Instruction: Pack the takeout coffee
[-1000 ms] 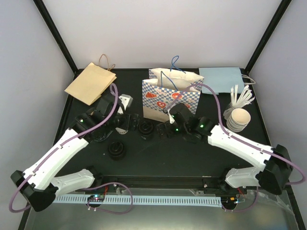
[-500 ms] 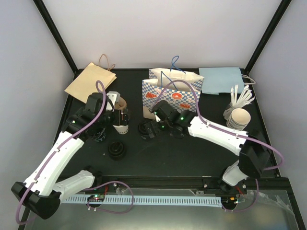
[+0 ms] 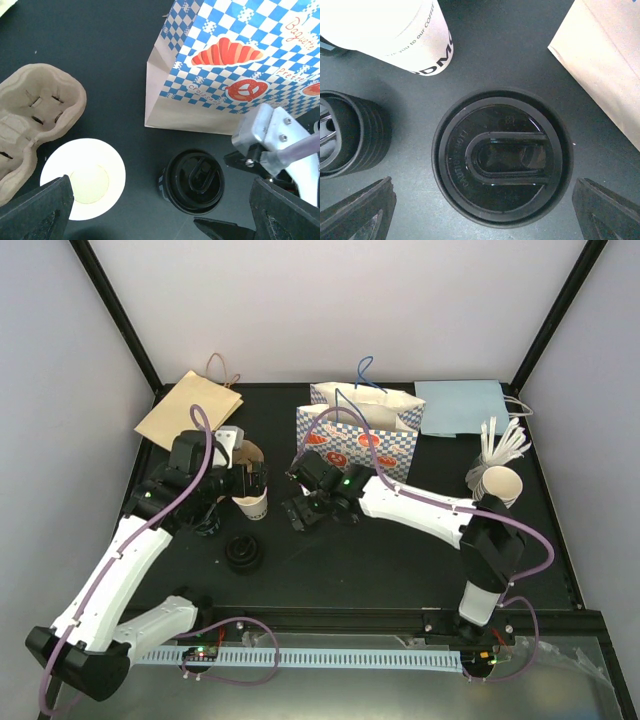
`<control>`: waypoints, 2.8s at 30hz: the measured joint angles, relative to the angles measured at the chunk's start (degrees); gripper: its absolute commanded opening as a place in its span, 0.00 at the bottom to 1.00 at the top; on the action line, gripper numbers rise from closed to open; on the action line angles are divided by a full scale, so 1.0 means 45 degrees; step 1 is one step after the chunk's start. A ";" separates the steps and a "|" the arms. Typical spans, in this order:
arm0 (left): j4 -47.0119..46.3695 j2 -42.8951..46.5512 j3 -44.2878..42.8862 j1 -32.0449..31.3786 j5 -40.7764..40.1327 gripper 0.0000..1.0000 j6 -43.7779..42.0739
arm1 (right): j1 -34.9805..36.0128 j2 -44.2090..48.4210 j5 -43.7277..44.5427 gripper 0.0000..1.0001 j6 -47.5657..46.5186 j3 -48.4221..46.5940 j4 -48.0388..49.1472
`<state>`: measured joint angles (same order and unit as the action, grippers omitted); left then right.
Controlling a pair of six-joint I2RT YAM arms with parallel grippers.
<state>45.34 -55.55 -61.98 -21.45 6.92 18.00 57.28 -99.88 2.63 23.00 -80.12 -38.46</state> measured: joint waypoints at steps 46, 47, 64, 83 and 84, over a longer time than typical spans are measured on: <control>-0.0491 0.0913 0.0816 0.0588 -0.0505 0.99 -0.0010 | 0.0627 -0.3036 0.2098 0.82 0.0180 -0.3483 -0.2817; -0.0476 0.0942 0.0845 0.0588 -0.0505 0.99 -0.0010 | 0.0627 -0.3036 0.2098 0.81 0.0175 -0.3492 -0.2817; -0.0685 0.1015 0.1185 0.0670 -0.0393 0.99 -0.0204 | 0.0685 -0.1243 0.2866 0.75 -0.0146 -0.3050 -0.3036; -0.2331 -0.3565 -0.2249 0.0695 0.1957 0.99 0.0000 | 0.0670 0.7514 0.6635 0.72 -0.2390 -0.2157 -0.1953; -0.2327 -0.4036 -0.2798 0.0695 0.2059 0.99 0.0000 | 0.0670 0.7868 0.6907 0.71 -0.2599 -0.2030 -0.1729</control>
<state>34.87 -73.71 -74.56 -18.33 16.19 18.00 60.29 -64.47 33.71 11.31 -89.25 -46.24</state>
